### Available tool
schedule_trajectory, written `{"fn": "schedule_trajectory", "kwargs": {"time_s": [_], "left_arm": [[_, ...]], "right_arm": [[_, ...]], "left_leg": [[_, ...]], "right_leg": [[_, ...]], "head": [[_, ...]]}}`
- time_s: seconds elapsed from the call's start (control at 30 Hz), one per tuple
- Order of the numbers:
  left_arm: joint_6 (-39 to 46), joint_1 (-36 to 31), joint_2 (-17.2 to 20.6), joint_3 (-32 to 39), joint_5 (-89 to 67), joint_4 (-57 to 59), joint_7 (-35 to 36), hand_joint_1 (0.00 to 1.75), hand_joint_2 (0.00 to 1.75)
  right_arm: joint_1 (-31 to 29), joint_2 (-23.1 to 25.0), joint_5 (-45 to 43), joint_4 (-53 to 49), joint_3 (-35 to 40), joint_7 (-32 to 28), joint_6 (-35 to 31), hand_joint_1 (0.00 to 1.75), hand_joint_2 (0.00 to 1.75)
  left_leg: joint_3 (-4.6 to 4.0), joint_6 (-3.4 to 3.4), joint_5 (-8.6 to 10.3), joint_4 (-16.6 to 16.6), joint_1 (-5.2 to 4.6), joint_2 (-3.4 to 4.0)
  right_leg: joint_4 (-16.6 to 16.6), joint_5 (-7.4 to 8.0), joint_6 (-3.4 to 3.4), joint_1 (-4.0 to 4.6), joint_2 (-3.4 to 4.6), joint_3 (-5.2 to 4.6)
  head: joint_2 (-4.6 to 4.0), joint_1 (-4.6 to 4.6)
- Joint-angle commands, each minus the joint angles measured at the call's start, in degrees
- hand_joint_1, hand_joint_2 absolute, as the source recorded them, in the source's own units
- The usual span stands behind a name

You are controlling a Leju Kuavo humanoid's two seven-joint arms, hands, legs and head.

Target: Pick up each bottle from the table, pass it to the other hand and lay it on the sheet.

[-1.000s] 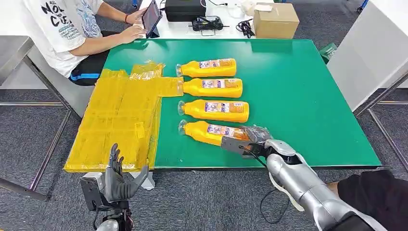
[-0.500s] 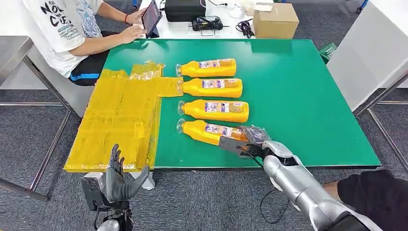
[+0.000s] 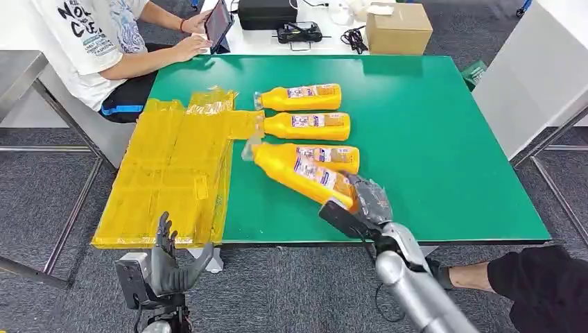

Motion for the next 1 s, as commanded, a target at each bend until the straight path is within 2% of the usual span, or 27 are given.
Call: {"fn": "schedule_trajectory", "kwargs": {"time_s": [0.03,0.27,0.33,0.37,0.47,0.53,0.63,0.93,1.0], "left_arm": [[1.45,0.30,1.98,-1.52,0.69,-0.45,-0.53,0.00,1.75],[-0.14,0.00,1.96,-1.71,4.95,-1.02,-0.14,0.00,1.75],[-3.64,-0.01,2.20,-2.22,9.30,-1.52,1.16,0.00,1.75],[-9.92,-0.05,3.20,-3.38,15.60,-2.11,2.56,0.00,1.75],[-19.59,-0.78,5.33,-6.56,23.06,-3.33,4.56,0.00,1.75],[-20.99,-1.07,5.55,-7.22,23.93,-3.64,4.95,0.00,1.75],[-28.34,-2.46,6.77,-9.51,27.16,-3.59,5.46,0.00,1.75],[-28.44,-2.46,6.69,-9.43,27.16,-3.37,5.46,0.00,1.75],[-31.07,-2.86,7.15,-10.32,27.85,-3.21,5.75,0.00,1.75]], "right_arm": [[12.93,8.79,-5.00,-21.91,-14.66,-8.74,-8.58,1.75,1.75],[14.58,11.25,-8.48,-21.06,-17.78,-13.09,-10.41,1.75,1.75],[15.10,11.97,-9.00,-20.39,-18.58,-14.23,-11.03,1.75,1.75],[15.62,12.90,-10.90,-19.27,-19.22,-15.76,-10.35,1.75,1.75],[16.81,14.66,-12.56,-14.25,-18.55,-19.86,-8.20,1.75,1.75],[17.03,15.70,-12.55,-11.67,-17.89,-21.67,-8.08,1.75,1.75],[16.65,17.17,-12.93,-5.19,-15.04,-23.03,-4.65,1.75,1.75],[16.13,17.27,-12.78,-4.27,-14.99,-23.83,-5.07,1.75,1.75],[16.13,17.66,-13.16,-3.09,-14.34,-23.24,-3.12,1.75,1.75]], "left_leg": [[0.10,-0.08,-0.09,-0.03,0.00,-0.06],[0.22,-0.09,-0.13,-0.07,-0.01,0.07],[0.23,-0.10,-0.11,-0.07,-0.02,0.00],[0.32,-0.12,-0.15,-0.08,0.01,-0.01],[0.36,-0.12,-0.15,-0.11,0.02,0.04],[0.47,-0.14,-0.17,-0.15,0.04,0.09],[0.42,-0.13,-0.14,-0.15,0.07,0.13],[0.36,-0.10,-0.15,-0.10,0.05,0.19],[0.33,-0.10,-0.14,-0.10,0.02,0.13]], "right_leg": [[0.02,-0.12,-0.08,0.00,-0.07,0.09],[-0.05,-0.13,-0.07,-0.01,0.05,0.17],[-0.05,-0.12,-0.13,-0.01,-0.03,0.18],[-0.05,-0.16,-0.16,0.02,-0.04,0.28],[-0.09,-0.15,-0.16,0.03,0.02,0.31],[-0.12,-0.15,-0.18,0.05,0.06,0.39],[-0.13,-0.10,-0.17,0.07,0.10,0.33],[-0.09,-0.10,-0.15,0.04,0.15,0.28],[-0.08,-0.11,-0.14,0.01,0.09,0.26]], "head": [[0.00,0.02],[0.00,0.00],[0.00,0.00],[0.00,0.00],[0.00,0.00],[0.00,0.00],[0.00,0.00],[0.00,0.00],[0.00,0.02]]}}
